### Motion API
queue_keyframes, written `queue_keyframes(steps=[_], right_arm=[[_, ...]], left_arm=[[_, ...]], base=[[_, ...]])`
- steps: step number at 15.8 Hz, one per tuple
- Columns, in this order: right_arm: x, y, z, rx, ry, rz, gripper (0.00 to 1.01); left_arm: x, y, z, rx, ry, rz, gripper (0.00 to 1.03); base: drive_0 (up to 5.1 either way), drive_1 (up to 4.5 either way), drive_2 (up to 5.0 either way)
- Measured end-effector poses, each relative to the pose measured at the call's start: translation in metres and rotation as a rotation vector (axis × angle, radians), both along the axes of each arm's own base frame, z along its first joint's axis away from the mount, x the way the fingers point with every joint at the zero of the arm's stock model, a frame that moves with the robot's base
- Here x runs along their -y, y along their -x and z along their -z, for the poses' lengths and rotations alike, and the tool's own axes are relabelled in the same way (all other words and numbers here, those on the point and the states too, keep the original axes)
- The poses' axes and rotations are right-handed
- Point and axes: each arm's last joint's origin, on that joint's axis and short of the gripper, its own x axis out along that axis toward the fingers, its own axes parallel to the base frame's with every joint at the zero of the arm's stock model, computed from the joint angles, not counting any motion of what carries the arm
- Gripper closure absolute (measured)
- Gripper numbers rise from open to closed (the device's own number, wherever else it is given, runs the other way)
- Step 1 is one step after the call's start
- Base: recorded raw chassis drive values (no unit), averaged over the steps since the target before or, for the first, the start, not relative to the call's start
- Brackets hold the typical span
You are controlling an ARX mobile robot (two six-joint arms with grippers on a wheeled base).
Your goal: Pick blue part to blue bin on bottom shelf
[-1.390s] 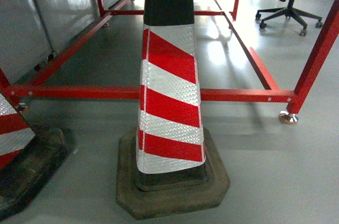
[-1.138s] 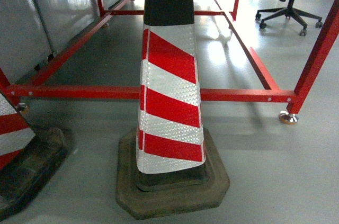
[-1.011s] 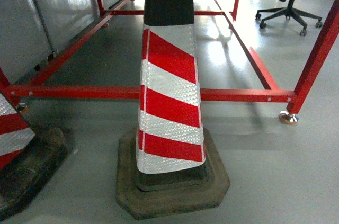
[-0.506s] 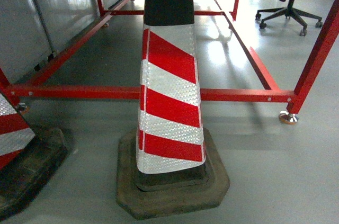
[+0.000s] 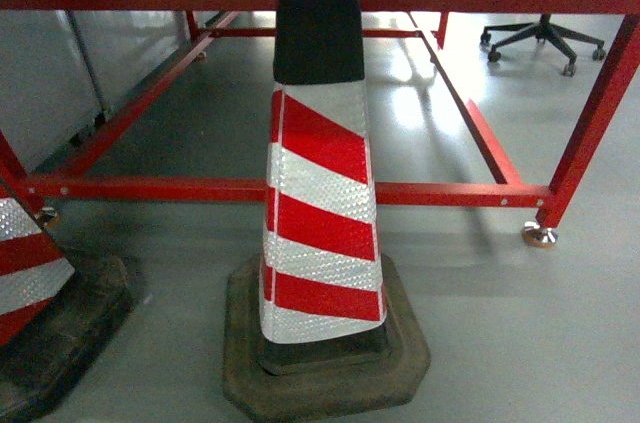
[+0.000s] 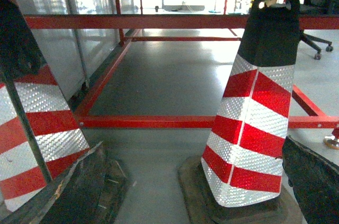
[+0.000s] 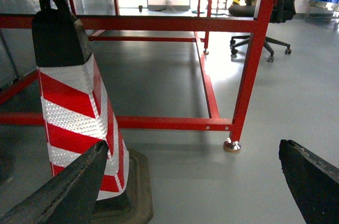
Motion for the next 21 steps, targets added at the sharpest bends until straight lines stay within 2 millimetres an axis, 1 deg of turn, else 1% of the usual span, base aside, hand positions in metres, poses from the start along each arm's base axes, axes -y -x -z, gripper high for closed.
queue_keyframes(steps=[21], right_arm=[[0.0000, 0.0000, -0.0003, 0.003, 0.001, 0.000, 0.03]], left_arm=[[-0.0001, 0.0000, -0.0002, 0.002, -0.010, -0.002, 0.05]], base=[[0.0, 0.00, 0.0]])
